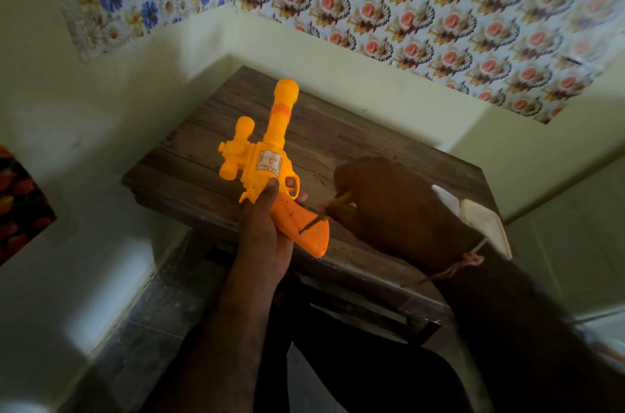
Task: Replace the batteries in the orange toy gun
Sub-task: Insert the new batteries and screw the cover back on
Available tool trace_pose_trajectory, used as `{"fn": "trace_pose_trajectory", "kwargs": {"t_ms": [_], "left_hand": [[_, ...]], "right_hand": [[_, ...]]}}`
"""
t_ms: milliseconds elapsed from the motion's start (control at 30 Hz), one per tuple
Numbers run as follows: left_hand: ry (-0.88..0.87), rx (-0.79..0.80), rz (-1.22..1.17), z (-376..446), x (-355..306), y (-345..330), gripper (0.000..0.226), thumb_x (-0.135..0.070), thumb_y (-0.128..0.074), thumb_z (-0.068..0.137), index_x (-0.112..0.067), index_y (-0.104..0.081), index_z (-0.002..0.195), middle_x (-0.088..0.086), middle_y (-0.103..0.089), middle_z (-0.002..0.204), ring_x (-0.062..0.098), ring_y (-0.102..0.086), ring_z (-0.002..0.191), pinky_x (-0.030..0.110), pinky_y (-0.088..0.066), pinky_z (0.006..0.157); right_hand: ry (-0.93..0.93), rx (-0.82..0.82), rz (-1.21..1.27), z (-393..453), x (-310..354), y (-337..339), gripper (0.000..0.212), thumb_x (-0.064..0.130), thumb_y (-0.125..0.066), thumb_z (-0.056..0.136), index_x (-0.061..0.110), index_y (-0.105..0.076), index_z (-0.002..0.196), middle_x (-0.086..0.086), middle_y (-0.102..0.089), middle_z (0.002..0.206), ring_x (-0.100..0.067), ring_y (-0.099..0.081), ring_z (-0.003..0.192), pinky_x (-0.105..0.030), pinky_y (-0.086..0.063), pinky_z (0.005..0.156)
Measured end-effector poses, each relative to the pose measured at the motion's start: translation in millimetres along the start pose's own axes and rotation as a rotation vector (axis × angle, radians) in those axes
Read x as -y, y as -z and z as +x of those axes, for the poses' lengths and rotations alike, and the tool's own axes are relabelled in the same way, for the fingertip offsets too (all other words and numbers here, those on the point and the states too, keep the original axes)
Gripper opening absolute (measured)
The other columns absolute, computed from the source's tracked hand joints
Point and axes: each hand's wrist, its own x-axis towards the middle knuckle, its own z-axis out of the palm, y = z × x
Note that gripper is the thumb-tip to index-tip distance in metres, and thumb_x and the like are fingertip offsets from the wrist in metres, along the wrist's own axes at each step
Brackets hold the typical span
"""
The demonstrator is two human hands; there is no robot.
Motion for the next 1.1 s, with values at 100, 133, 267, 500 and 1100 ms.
{"fn": "trace_pose_trajectory", "kwargs": {"t_ms": [100,133,267,500,1100], "left_hand": [[0.001,0.022,0.011,2,1,1,0.07,-0.035,-0.07,0.079,-0.023,-0.045,0.143,0.016,-0.06,0.132,0.026,-0.07,0.088,0.037,-0.056,0.063],[0.007,0.038,0.018,2,1,1,0.069,-0.034,-0.073,0.081,-0.022,-0.045,0.143,0.02,-0.056,0.137,0.026,-0.07,0.088,0.038,-0.055,0.065],[0.002,0.037,0.034,2,2,1,0.056,-0.032,-0.066,0.09,-0.021,-0.048,0.142,0.02,-0.056,0.137,0.025,-0.07,0.088,0.045,-0.054,0.076],[0.018,0.059,0.014,0,1,0,0.047,-0.029,-0.062,0.094,-0.025,-0.05,0.139,0.013,-0.063,0.129,0.029,-0.069,0.098,0.054,-0.054,0.088],[-0.025,0.056,0.041,-2,1,-3,0.066,-0.035,-0.069,0.083,-0.025,-0.045,0.144,0.011,-0.059,0.125,0.026,-0.069,0.092,0.042,-0.056,0.069]], "right_hand": [[0.02,0.027,0.006,-1,3,-2,0.029,0.047,-0.051,0.09,0.021,-0.053,0.102,0.003,-0.059,0.099,-0.016,-0.056,0.088,-0.034,-0.051,0.074],[0.027,0.041,0.052,-2,4,-2,0.029,0.045,-0.053,0.09,0.023,-0.05,0.109,0.004,-0.058,0.1,-0.015,-0.056,0.087,-0.033,-0.05,0.072],[0.069,0.096,0.083,-2,2,1,0.021,0.034,-0.062,0.087,0.028,-0.043,0.092,0.015,-0.043,0.074,-0.006,-0.046,0.069,-0.021,-0.034,0.056],[0.062,0.037,0.033,3,1,1,0.025,0.046,-0.057,0.088,0.023,-0.056,0.099,0.006,-0.058,0.087,-0.012,-0.054,0.08,-0.029,-0.045,0.067],[0.063,0.012,-0.007,11,-1,3,0.022,0.04,-0.062,0.085,0.02,-0.056,0.091,0.001,-0.056,0.092,-0.016,-0.054,0.085,-0.033,-0.048,0.072]]}}
